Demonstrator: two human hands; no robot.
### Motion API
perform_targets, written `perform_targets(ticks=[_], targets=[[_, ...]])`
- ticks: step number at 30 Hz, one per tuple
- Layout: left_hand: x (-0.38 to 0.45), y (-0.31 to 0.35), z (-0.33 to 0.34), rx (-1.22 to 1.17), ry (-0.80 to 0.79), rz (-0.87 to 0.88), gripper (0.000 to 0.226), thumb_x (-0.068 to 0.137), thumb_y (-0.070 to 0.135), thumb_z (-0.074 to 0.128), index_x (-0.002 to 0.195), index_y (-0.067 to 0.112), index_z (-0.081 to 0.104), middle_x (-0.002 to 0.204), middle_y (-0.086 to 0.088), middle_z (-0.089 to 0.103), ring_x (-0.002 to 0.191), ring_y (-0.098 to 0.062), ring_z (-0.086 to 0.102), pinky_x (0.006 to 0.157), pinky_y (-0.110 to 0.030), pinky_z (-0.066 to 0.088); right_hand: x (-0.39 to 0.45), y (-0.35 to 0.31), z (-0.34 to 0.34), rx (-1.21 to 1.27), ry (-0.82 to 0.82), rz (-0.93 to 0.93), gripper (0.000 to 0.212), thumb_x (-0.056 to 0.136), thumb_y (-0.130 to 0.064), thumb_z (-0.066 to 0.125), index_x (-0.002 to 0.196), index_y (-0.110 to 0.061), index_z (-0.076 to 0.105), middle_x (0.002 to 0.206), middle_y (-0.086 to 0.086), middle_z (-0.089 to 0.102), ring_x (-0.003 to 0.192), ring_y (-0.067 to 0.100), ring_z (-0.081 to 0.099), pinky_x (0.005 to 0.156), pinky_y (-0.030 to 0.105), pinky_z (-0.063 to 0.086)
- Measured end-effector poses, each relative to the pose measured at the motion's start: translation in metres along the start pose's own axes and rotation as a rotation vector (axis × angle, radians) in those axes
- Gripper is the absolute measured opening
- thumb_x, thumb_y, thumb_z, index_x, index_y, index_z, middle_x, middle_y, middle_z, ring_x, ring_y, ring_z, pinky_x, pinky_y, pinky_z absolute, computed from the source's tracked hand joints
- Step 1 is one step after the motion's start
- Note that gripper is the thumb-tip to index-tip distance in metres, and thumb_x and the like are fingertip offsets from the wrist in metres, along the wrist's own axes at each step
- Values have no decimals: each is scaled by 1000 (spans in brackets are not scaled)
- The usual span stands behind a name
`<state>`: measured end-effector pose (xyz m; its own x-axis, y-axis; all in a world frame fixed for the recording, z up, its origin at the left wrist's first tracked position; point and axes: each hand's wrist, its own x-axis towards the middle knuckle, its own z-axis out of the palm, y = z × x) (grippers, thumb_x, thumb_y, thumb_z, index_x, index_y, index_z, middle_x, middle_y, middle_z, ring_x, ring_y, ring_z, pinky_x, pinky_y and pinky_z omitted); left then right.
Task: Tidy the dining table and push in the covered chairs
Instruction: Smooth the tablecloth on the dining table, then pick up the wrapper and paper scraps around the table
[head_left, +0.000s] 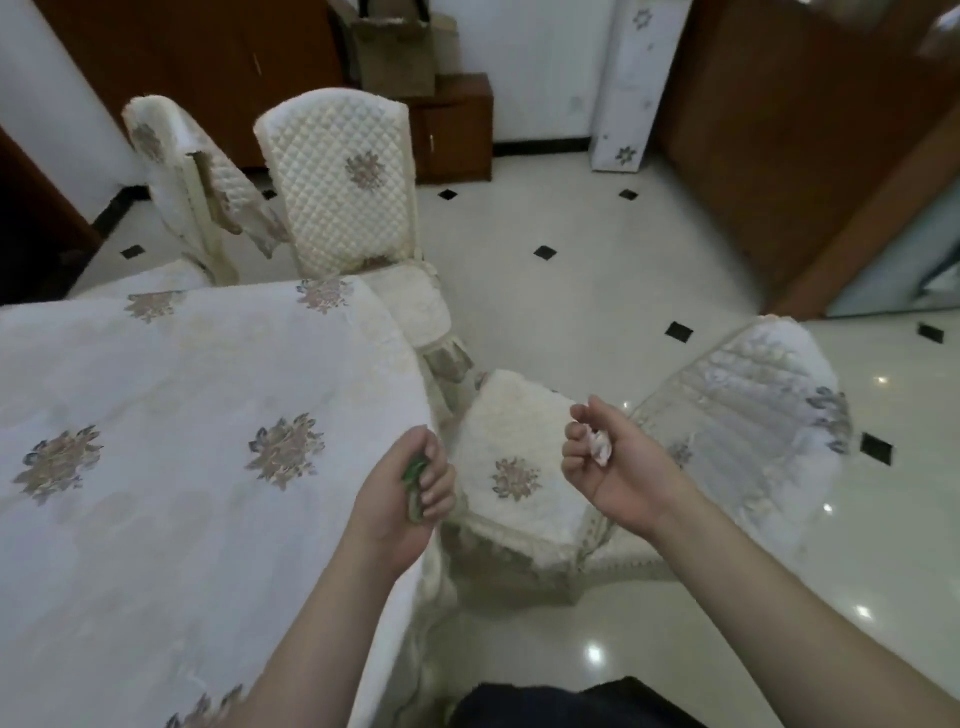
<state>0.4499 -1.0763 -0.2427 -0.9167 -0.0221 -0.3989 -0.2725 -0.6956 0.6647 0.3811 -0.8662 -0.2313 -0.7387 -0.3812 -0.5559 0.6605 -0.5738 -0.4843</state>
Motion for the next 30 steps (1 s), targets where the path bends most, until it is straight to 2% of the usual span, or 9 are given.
perform_targets(ticks=[4, 8, 12, 14, 16, 18, 21, 25, 30], targets=[[23, -42, 65, 119, -84, -89, 19, 87, 25, 52, 72, 16, 44, 55, 2, 37, 41, -9, 30, 37, -19, 23, -43, -42, -51, 152, 56, -85, 19, 94, -27, 53, 82, -12, 56, 68, 2, 51, 51, 10, 49, 46, 19, 44], [35, -92, 138, 197, -140, -198, 15, 88, 22, 53, 73, 20, 52, 62, 0, 46, 46, -12, 38, 41, -21, 31, -93, -85, -107, 283, 143, -187, 19, 93, -26, 53, 81, -11, 58, 72, 5, 57, 54, 13, 55, 45, 20, 47], [39, -145, 198, 259, -181, -297, 5, 88, 22, 55, 85, 19, 58, 69, -3, 51, 52, -16, 45, 48, -24, 37, -138, -114, -163, 356, 200, -273, 15, 86, -24, 59, 83, -9, 60, 77, 8, 62, 58, 14, 59, 45, 18, 45], [38, -169, 225, 277, -206, -333, 9, 80, 23, 61, 87, 19, 59, 71, -3, 52, 56, -17, 47, 55, -27, 37, -156, -125, -187, 367, 213, -297, 18, 77, -24, 65, 84, -8, 65, 82, 10, 65, 63, 16, 60, 45, 17, 44], [37, -190, 249, 272, -223, -380, 17, 72, 24, 66, 86, 18, 61, 73, -3, 54, 61, -19, 49, 59, -29, 40, -169, -133, -206, 388, 228, -324, 19, 80, -24, 63, 83, -6, 68, 83, 11, 66, 64, 17, 62, 45, 18, 45], [38, -206, 267, 265, -247, -422, 16, 72, 25, 65, 85, 17, 60, 73, -3, 54, 65, -20, 51, 62, -31, 45, -179, -141, -219, 415, 249, -352, 21, 85, -24, 58, 84, -5, 68, 81, 12, 66, 62, 18, 63, 46, 19, 48], [42, -223, 284, 285, -258, -483, 13, 88, 28, 55, 86, 15, 57, 73, -4, 55, 66, -22, 56, 64, -35, 53, -187, -151, -231, 440, 289, -372, 19, 86, -23, 56, 90, -6, 65, 82, 11, 67, 63, 18, 64, 50, 20, 50], [56, -232, 297, 331, -306, -537, 20, 91, 32, 53, 86, 14, 59, 76, -6, 59, 68, -23, 61, 72, -40, 55, -188, -163, -242, 448, 349, -413, 23, 76, -23, 61, 94, -9, 63, 85, 8, 67, 65, 18, 63, 49, 19, 45], [79, -238, 319, 295, -379, -592, 18, 90, 31, 53, 89, 15, 60, 82, -6, 60, 69, -22, 63, 65, -35, 57, -198, -176, -254, 480, 408, -512, 23, 74, -22, 62, 93, -9, 62, 85, 7, 66, 65, 18, 61, 49, 21, 47]])
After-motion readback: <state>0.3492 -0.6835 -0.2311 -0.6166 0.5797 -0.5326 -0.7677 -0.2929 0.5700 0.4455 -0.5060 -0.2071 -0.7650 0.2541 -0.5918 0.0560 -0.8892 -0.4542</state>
